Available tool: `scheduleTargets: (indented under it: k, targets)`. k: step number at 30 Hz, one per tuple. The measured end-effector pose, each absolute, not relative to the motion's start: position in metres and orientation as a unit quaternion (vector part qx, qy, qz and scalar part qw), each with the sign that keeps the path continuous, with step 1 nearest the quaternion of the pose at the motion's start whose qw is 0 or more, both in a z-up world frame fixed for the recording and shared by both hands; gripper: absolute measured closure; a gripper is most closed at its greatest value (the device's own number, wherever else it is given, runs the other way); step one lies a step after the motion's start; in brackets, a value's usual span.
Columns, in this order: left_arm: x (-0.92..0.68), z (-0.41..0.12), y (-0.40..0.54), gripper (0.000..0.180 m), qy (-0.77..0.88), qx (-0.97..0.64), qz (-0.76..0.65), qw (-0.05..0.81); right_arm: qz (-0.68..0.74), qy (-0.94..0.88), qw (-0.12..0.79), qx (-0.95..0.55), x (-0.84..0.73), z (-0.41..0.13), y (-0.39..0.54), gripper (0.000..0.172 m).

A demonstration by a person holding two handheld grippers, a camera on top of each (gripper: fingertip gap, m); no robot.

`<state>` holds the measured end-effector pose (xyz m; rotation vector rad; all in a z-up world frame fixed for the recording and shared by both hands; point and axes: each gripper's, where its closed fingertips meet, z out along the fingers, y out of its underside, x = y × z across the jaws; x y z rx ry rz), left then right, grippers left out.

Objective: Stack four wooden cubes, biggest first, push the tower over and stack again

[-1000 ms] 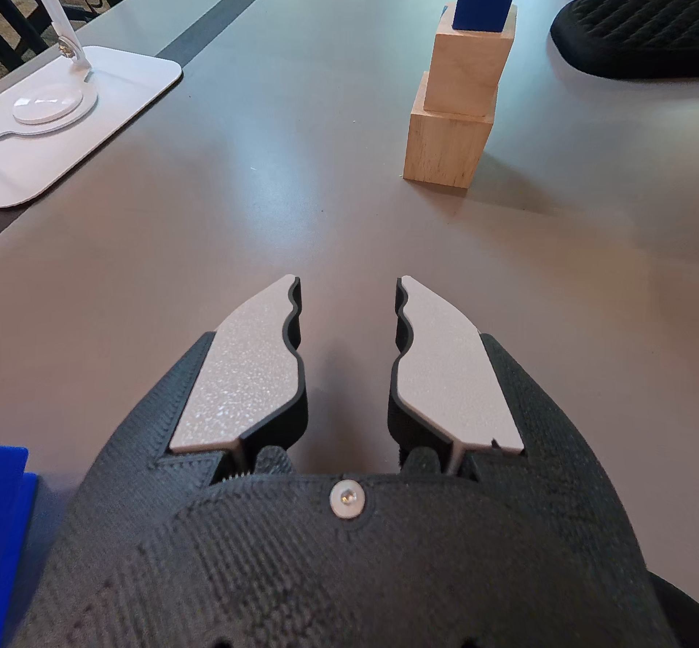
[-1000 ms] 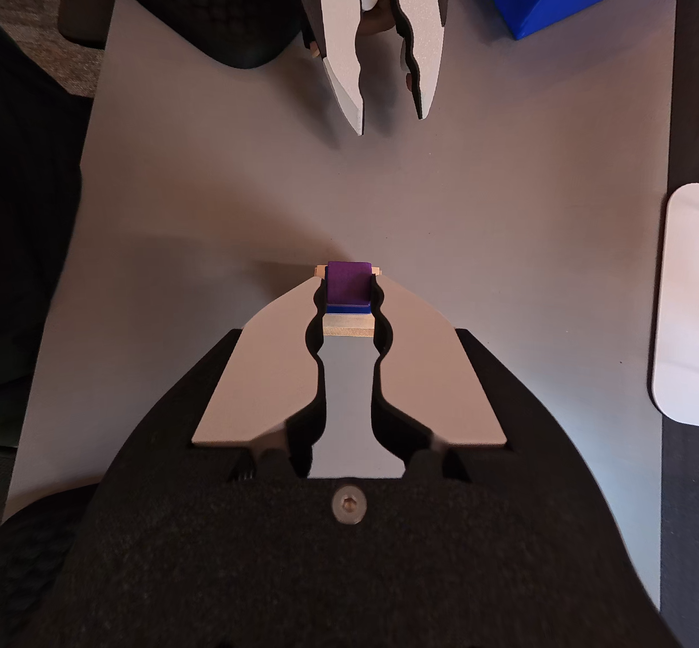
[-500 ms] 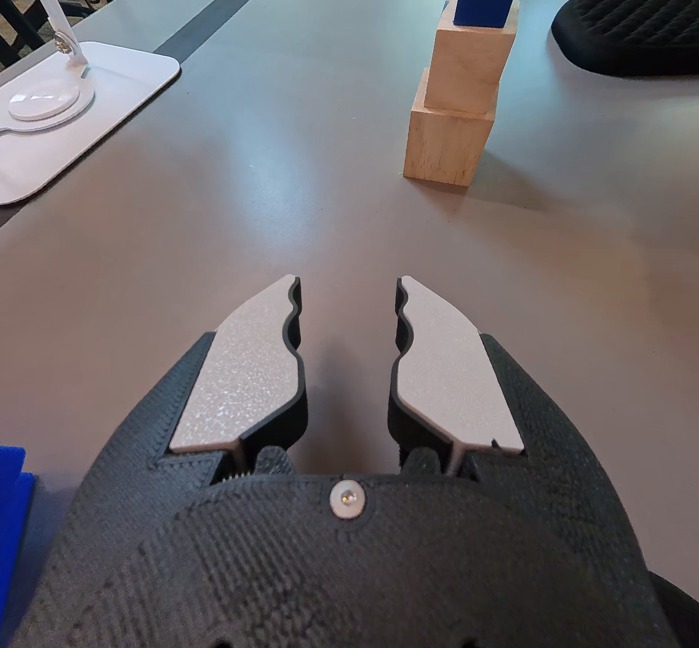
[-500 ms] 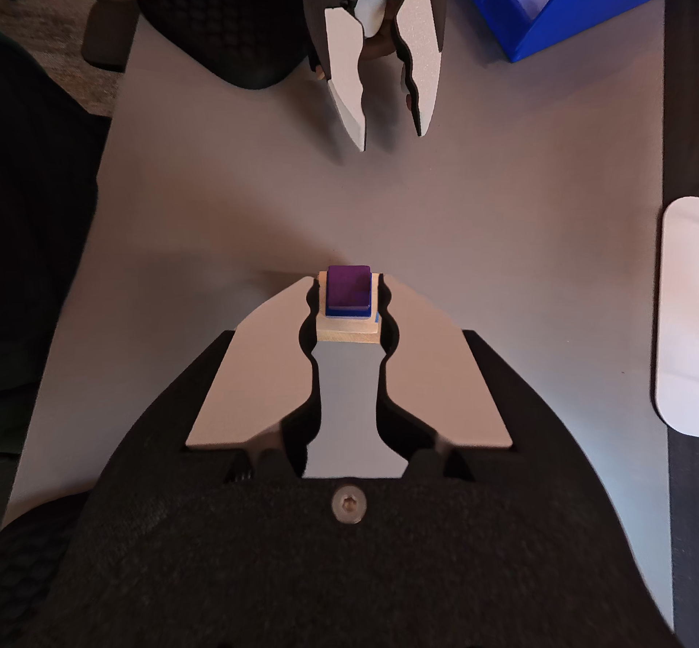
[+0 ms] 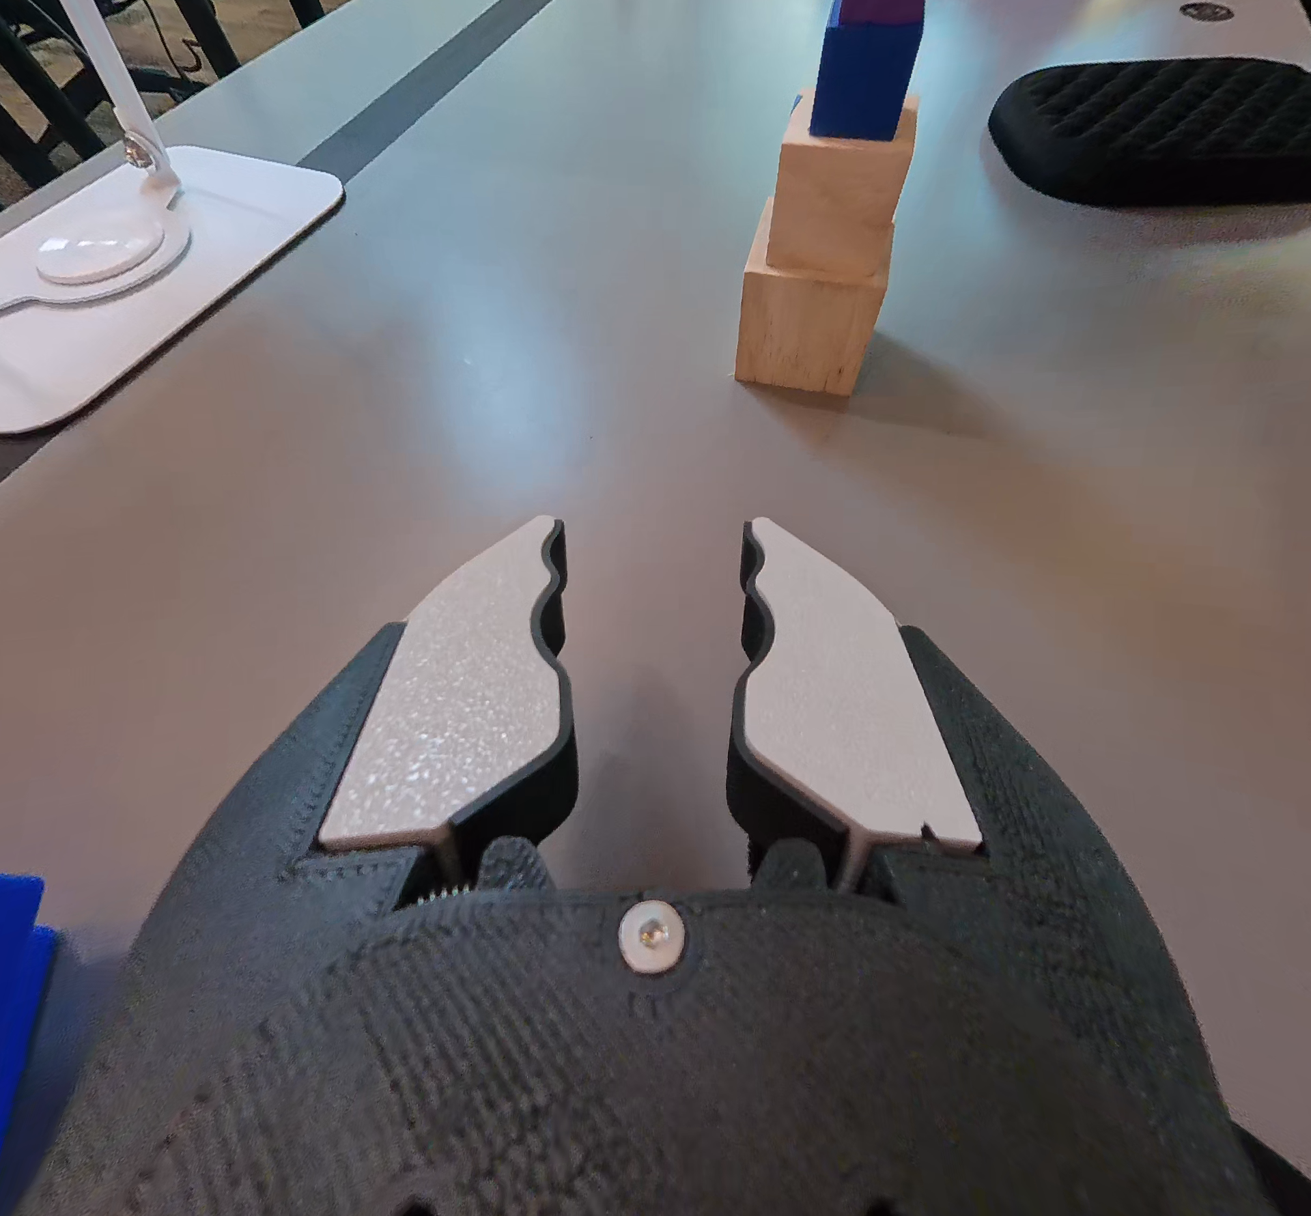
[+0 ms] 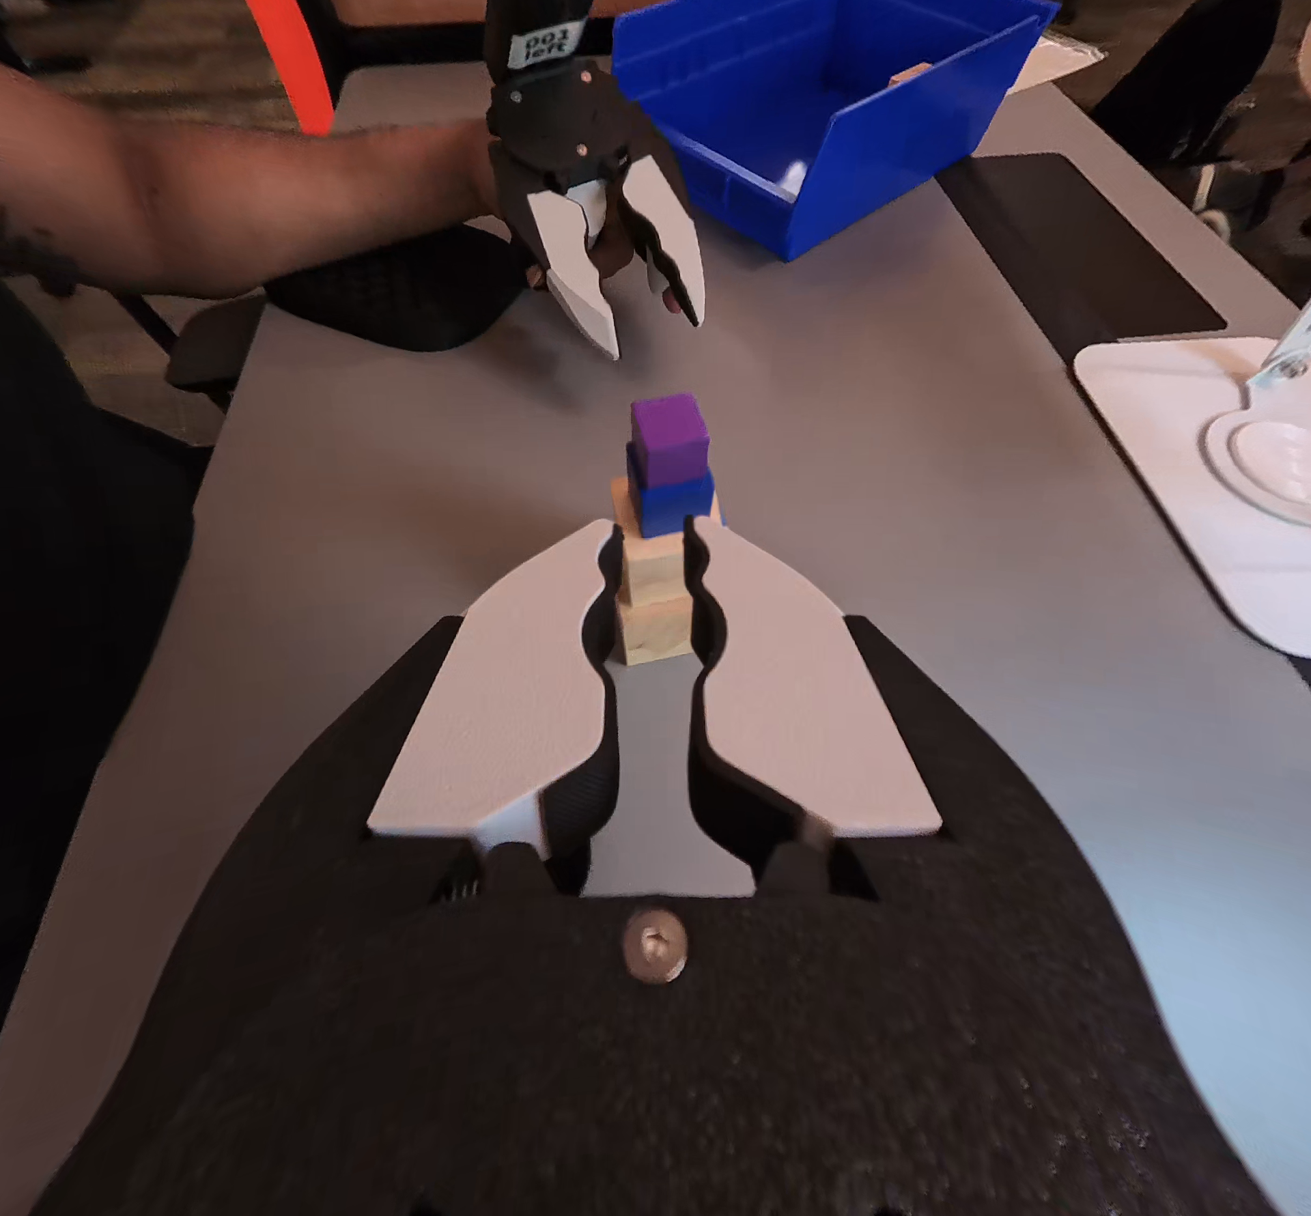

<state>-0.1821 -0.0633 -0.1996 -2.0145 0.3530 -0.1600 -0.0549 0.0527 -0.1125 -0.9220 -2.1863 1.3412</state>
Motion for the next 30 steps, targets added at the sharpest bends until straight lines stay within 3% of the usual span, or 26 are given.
scheduleTargets:
  k: [5, 18, 30]
  targets:
    - [-0.178, -0.196, -0.061, 0.133, 0.146, -0.834, -0.076, 0.527, 0.512, -0.754, 0.212, -0.352, -0.038, -0.140, 0.060, 0.172]
    - [-0.173, -0.204, -0.058, 0.134, 0.141, -0.839, -0.083, 0.520, 0.532, -0.773, 0.158, -0.307, -0.050, -0.179, 0.022, 0.172]
    - [-0.180, -0.202, -0.060, 0.134, 0.137, -0.838, -0.075, 0.522, 0.444, -0.748, 0.295, -0.394, -0.183, -0.176, 0.053, 0.172]
